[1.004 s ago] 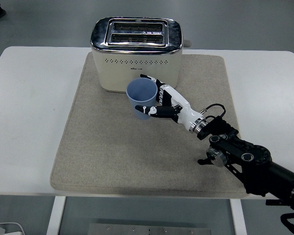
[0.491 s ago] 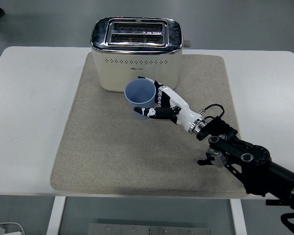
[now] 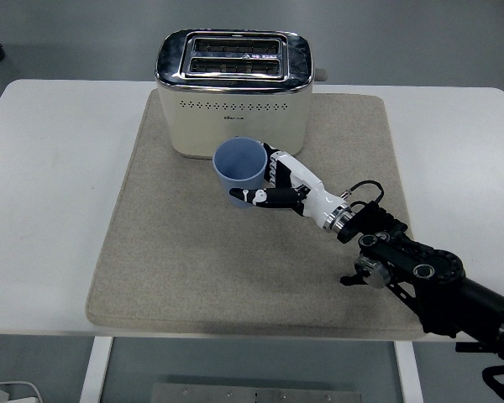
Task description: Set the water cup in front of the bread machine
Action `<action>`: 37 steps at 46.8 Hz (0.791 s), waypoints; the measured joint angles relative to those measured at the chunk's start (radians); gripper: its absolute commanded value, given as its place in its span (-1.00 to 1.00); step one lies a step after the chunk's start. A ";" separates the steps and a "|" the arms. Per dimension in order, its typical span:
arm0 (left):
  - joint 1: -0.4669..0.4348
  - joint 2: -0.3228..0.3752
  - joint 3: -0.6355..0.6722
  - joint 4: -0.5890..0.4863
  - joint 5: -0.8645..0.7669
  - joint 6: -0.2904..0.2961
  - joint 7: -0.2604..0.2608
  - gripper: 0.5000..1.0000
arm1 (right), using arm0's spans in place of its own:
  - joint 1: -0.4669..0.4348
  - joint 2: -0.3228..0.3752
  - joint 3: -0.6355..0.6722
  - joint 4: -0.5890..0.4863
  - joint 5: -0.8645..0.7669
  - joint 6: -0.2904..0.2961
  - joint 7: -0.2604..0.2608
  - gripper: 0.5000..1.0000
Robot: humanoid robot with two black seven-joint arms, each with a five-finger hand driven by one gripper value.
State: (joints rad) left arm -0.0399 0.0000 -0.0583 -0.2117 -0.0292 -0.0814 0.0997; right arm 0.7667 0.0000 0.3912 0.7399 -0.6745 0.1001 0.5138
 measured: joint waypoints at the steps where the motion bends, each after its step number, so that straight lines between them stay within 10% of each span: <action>1: 0.000 0.000 0.000 0.000 0.000 0.000 0.000 1.00 | -0.001 0.000 0.001 0.000 0.000 0.001 0.000 0.68; 37: 0.000 0.000 0.000 0.000 0.000 -0.001 0.000 1.00 | 0.014 -0.087 0.012 -0.062 0.001 0.040 -0.014 0.68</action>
State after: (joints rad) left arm -0.0398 0.0000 -0.0583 -0.2117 -0.0292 -0.0819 0.0998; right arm 0.7808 -0.0871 0.4028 0.6780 -0.6734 0.1403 0.5001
